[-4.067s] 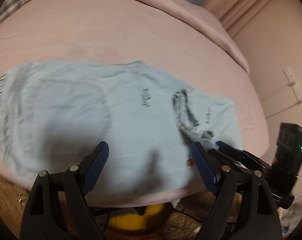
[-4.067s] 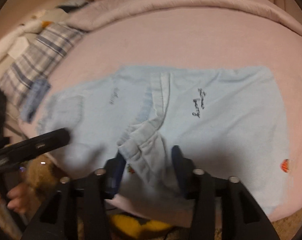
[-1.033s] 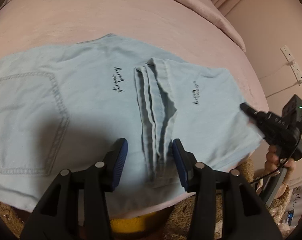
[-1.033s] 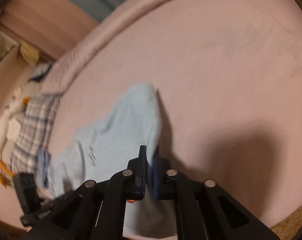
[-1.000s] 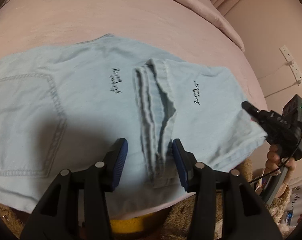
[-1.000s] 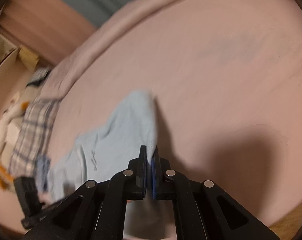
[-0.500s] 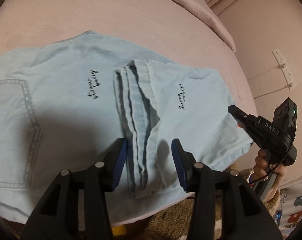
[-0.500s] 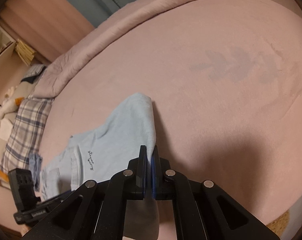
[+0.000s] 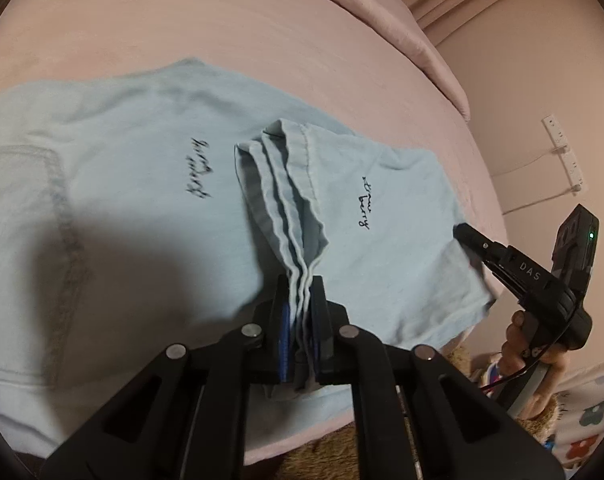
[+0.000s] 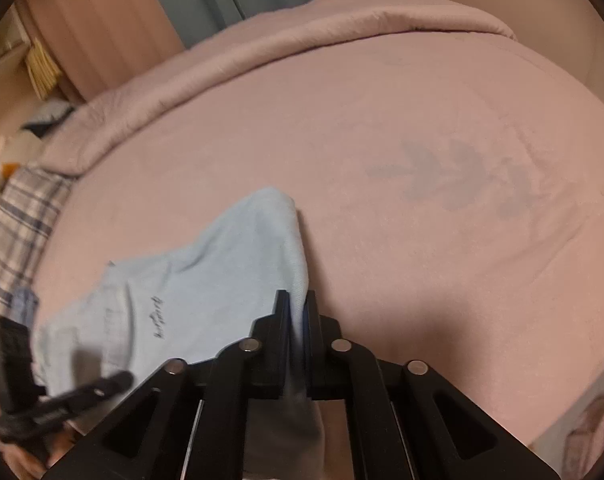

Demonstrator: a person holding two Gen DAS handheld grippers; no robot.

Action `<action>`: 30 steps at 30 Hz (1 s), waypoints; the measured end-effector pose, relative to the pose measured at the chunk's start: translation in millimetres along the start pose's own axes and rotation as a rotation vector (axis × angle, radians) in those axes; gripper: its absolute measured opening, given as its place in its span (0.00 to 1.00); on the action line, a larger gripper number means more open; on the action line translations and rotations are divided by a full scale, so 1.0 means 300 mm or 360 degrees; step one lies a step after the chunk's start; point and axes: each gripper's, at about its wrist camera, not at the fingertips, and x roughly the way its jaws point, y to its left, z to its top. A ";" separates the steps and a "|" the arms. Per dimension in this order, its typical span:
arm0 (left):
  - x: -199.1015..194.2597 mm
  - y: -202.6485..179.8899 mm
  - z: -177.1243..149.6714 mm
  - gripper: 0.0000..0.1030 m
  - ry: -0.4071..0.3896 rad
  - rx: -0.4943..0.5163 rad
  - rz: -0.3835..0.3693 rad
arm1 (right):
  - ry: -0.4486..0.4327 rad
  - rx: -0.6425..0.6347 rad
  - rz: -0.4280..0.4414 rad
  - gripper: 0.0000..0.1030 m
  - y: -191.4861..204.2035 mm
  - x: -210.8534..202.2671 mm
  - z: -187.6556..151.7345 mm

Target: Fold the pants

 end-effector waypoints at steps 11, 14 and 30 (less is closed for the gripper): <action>0.008 0.027 0.012 0.10 -0.0025 0.0046 0.0132 | -0.0032 -0.0062 -0.0034 0.46 0.016 -0.029 0.022; 0.009 0.006 0.009 0.11 -0.0039 0.0107 0.0187 | -0.0010 -0.0090 -0.0026 0.23 0.039 0.021 0.017; -0.002 0.022 -0.044 0.16 -0.0059 0.0077 0.0193 | 0.0099 -0.0141 -0.0069 0.19 0.037 0.036 -0.147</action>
